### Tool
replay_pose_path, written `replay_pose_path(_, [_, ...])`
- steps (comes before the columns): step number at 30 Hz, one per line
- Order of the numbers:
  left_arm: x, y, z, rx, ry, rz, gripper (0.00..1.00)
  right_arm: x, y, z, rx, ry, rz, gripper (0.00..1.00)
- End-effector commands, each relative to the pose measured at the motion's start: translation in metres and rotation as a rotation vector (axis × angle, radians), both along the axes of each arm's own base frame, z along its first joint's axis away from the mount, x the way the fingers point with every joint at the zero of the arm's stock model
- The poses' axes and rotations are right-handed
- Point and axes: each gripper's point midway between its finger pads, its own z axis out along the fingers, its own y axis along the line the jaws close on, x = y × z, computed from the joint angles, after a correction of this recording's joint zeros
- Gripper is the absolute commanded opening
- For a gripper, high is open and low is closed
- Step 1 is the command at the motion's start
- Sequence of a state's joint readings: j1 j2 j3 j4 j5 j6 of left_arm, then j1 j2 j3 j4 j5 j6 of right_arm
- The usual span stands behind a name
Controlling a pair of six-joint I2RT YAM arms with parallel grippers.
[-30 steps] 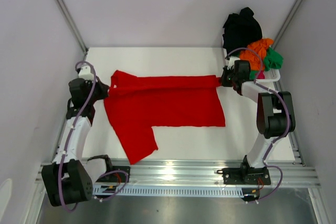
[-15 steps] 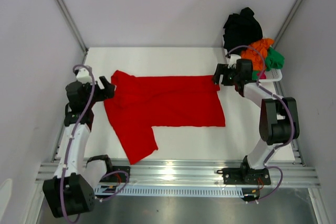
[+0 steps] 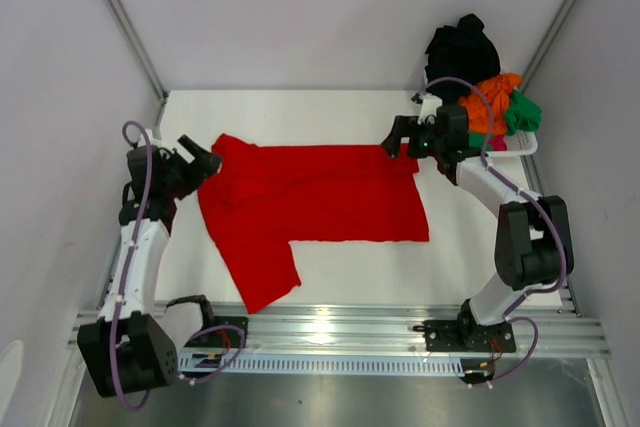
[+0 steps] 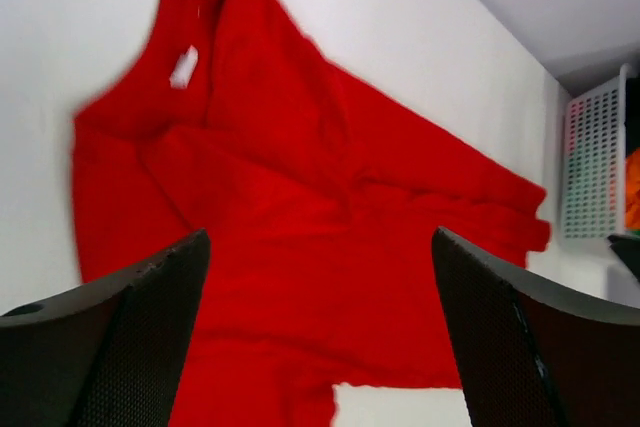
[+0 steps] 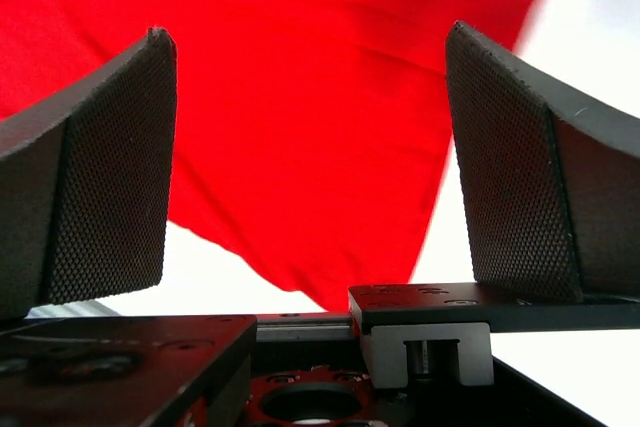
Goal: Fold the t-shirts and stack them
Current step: Fold the tshirt
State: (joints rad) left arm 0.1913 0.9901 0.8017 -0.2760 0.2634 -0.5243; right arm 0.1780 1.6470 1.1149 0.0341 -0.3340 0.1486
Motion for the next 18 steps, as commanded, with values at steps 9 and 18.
replay_pose_path(9, [0.031, 0.015, -0.07, -0.454, 0.164, 0.366, 0.74, 0.001, 0.048, 0.017, 0.087, -0.012, 0.044, 0.99])
replay_pose_path(18, [0.04, 0.018, -0.113, -0.51, 0.263, 0.422, 0.7, 0.002, 0.05, 0.018, 0.087, -0.006, 0.041, 0.99])
